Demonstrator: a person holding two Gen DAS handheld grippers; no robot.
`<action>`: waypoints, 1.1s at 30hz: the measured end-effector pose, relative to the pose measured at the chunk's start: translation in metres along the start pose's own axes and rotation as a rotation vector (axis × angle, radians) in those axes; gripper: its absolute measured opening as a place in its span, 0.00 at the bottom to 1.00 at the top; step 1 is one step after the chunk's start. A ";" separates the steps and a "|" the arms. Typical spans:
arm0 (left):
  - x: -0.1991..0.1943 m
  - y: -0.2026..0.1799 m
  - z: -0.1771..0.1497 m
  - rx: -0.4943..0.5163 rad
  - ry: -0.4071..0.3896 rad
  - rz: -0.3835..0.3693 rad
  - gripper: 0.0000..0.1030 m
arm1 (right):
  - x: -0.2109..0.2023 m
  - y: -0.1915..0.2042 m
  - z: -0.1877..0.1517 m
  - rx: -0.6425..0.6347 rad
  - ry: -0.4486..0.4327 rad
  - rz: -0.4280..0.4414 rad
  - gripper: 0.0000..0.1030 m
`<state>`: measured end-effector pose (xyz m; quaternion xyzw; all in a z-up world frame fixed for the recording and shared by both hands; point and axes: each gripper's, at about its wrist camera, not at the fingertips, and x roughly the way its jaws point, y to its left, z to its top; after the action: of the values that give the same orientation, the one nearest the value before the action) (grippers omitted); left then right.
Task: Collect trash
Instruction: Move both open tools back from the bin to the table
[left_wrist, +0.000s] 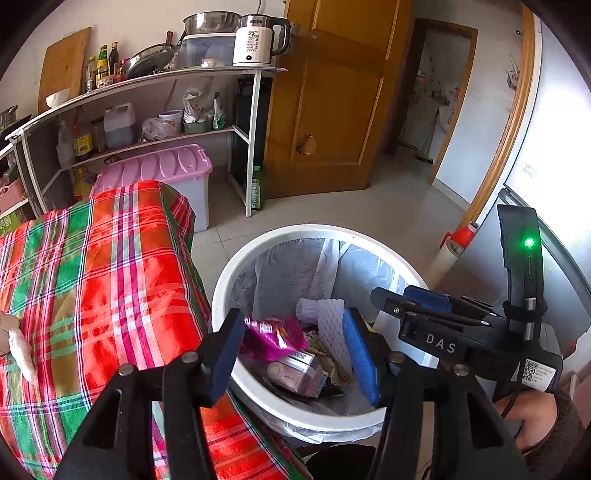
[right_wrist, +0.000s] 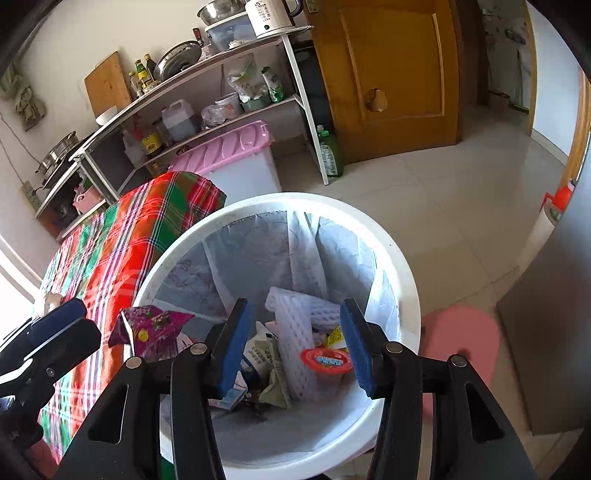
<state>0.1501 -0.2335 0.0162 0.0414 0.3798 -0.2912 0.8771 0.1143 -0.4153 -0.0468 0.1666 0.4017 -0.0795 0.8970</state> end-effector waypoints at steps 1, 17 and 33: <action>-0.002 0.002 -0.001 -0.003 -0.003 0.000 0.58 | -0.001 0.001 0.000 0.001 -0.001 0.003 0.51; -0.049 0.037 -0.014 -0.030 -0.077 0.079 0.64 | -0.028 0.043 -0.008 -0.058 -0.057 0.049 0.55; -0.102 0.100 -0.037 -0.108 -0.140 0.200 0.64 | -0.042 0.123 -0.019 -0.170 -0.086 0.140 0.62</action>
<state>0.1248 -0.0911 0.0456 0.0115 0.3267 -0.1837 0.9270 0.1071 -0.2938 0.0021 0.1141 0.3557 0.0106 0.9276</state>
